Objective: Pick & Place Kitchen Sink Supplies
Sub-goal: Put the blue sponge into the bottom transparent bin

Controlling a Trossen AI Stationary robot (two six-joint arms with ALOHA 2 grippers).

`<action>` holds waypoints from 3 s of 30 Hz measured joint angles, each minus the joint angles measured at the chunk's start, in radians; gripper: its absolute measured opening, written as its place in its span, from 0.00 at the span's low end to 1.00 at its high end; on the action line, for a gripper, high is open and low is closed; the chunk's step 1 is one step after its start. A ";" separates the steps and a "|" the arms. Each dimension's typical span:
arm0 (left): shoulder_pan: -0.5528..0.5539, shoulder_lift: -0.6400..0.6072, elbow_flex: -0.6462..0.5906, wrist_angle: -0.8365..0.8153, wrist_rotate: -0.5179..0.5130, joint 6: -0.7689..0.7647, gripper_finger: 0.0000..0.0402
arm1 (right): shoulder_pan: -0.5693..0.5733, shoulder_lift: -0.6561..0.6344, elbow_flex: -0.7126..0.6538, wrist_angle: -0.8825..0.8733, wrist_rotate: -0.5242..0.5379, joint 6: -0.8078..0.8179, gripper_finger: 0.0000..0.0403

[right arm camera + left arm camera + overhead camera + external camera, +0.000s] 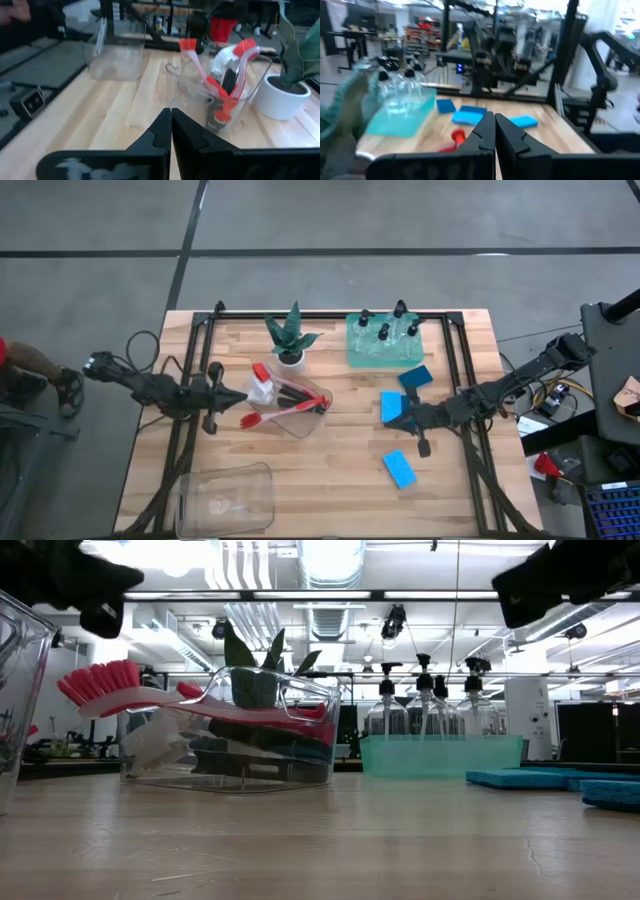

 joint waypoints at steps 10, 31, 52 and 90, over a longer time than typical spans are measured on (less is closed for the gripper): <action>-0.001 -0.147 -0.091 -0.003 0.082 0.007 0.00 | 0.000 0.000 0.000 0.084 0.000 0.167 0.02; -0.001 -0.194 -0.142 -0.006 0.103 -0.075 0.00 | -0.002 0.002 0.000 0.046 -0.129 0.454 0.02; -0.001 -0.069 -0.145 0.353 0.093 -0.391 0.25 | 0.123 0.352 0.218 -0.635 -0.381 1.096 0.48; -0.001 0.783 0.354 0.592 0.088 -0.284 0.51 | 0.132 0.550 0.290 -0.564 -0.170 0.935 0.02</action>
